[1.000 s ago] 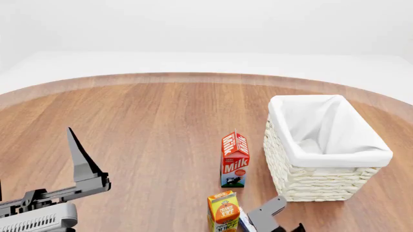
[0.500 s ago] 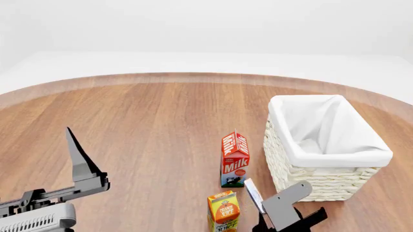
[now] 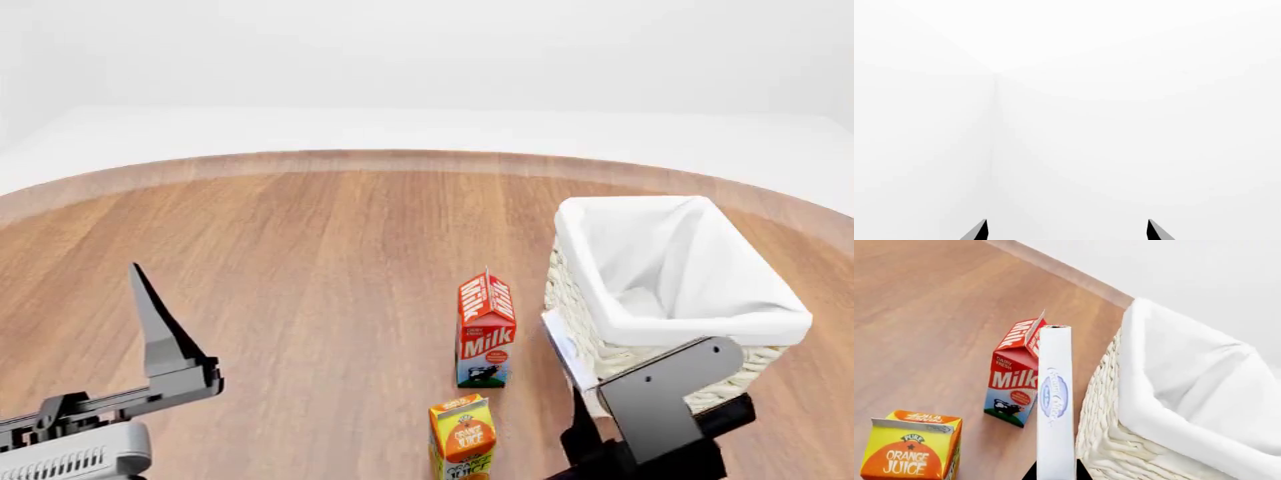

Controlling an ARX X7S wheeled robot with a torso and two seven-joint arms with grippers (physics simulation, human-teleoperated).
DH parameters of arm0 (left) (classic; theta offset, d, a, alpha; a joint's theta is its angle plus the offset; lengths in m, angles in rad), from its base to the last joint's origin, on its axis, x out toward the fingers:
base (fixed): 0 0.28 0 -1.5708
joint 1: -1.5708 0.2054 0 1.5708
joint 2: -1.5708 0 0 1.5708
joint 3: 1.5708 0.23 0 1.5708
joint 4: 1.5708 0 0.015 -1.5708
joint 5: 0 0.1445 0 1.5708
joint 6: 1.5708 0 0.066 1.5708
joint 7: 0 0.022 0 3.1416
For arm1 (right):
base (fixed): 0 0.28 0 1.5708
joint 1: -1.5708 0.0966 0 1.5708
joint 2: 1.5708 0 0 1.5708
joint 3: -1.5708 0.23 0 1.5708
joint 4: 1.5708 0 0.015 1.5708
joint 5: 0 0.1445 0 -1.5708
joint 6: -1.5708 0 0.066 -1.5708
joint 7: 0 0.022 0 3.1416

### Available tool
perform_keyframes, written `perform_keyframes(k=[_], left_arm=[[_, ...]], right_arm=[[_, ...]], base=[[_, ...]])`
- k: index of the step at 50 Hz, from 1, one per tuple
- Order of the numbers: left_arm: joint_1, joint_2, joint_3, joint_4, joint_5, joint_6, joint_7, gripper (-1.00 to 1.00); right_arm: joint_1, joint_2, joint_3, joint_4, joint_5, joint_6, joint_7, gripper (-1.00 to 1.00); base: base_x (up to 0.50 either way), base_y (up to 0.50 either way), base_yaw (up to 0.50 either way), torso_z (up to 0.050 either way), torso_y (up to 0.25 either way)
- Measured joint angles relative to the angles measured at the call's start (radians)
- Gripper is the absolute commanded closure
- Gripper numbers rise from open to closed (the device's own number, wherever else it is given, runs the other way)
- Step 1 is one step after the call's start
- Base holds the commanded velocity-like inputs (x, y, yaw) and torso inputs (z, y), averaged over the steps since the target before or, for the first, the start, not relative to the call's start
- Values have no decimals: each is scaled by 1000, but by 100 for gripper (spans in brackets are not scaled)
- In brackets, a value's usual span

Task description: Pick up the cream cheese box and the butter, and put them in the basket.

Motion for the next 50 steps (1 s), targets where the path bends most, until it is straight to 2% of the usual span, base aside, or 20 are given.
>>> perform_keyframes(k=[12, 26, 50], left_arm=[[0, -3, -1, 0, -5, 0, -3, -100], [-2, -5, 2, -3, -7, 2, -6, -100], [-5, -9, 13, -12, -6, 5, -9, -100]], right_arm=[[142, 85, 95, -41, 326, 26, 205, 100], [306, 186, 126, -8, 555, 6, 337, 100], [607, 310, 93, 115, 712, 21, 407, 100]], base=[[0, 0, 0, 0, 0], [0, 0, 0, 0, 1], [0, 0, 0, 0, 0]])
